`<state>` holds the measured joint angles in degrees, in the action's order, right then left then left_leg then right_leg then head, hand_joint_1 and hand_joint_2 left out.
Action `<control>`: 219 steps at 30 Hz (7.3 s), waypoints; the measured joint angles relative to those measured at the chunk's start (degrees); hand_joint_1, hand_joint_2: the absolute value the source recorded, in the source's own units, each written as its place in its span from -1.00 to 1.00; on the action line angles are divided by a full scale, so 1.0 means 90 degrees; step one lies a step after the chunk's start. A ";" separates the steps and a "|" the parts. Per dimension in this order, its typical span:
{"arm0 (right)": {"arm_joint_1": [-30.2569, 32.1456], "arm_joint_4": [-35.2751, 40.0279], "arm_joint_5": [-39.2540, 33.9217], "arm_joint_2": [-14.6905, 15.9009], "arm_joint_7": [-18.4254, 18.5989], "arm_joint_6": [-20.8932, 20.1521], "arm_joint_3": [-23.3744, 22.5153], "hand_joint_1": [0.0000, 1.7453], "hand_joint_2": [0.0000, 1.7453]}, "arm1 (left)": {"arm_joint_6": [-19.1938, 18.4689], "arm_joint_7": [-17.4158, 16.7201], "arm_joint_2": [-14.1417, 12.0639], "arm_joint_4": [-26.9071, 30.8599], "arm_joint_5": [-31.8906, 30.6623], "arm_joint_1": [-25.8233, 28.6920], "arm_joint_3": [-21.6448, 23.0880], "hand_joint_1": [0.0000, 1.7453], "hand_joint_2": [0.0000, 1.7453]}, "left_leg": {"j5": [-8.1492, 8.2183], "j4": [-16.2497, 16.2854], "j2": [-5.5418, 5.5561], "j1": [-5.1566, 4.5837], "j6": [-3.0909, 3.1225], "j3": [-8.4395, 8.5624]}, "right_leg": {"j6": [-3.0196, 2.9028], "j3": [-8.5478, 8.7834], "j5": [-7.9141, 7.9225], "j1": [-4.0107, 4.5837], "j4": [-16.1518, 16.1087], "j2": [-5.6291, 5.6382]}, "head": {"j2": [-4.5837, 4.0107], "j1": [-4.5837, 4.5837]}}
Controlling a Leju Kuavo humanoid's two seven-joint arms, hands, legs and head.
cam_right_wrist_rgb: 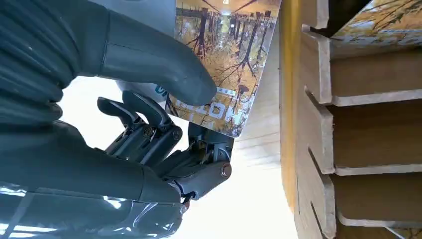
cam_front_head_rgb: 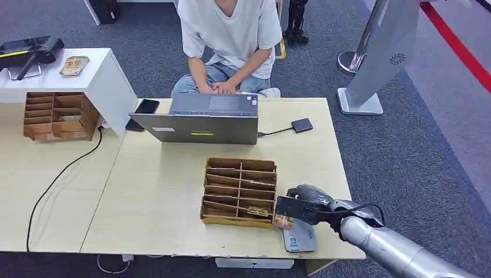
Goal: Pass the card to the sensor for recognition and then transmit it.
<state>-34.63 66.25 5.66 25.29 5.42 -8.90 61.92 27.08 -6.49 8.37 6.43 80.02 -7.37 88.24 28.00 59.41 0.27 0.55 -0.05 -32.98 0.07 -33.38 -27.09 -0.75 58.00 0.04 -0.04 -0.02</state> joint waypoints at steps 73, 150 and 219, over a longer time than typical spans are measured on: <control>0.1253 0.0597 0.1479 -0.0192 -0.0634 0.1816 -0.2028 1.00 1.00 | 0.0143 0.0000 0.0058 0.0000 0.0342 0.0011 -0.0024 -1.00 -1.00 | 0.0001 -0.0001 0.0003 0.0000 0.0000 -0.0006 | 0.0001 -0.0002 -0.0001 0.0000 -0.0001 -0.0003 | 0.0000 0.0000; 0.0153 0.0440 0.3424 -0.3305 -0.1052 0.3706 -0.2514 0.58 1.00 | 0.0078 -0.0083 0.0097 0.0000 0.0085 -0.0004 0.0002 -1.00 -1.00 | -0.0004 -0.0002 0.0002 0.0002 -0.0004 -0.0011 | 0.0000 -0.0008 -0.0002 0.0001 0.0005 0.0001 | 0.0000 0.0000; 0.4099 0.2453 0.3854 -0.2599 -0.2817 0.5054 -0.2290 -1.00 1.00 | 0.0464 0.0061 0.0146 0.0000 0.0743 0.0020 -0.0287 -1.00 -1.00 | 0.0005 -0.0004 0.0000 0.0001 -0.0003 -0.0017 | 0.0001 -0.0016 -0.0007 0.0001 -0.0002 0.0001 | 0.0000 0.0000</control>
<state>2.26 88.32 40.35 1.90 -19.93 36.59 41.31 31.26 -5.95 9.68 6.43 86.71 -7.19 85.66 28.04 59.38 0.28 0.56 -0.08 -33.13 0.08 -33.53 -27.15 -0.74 57.98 0.05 -0.04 -0.02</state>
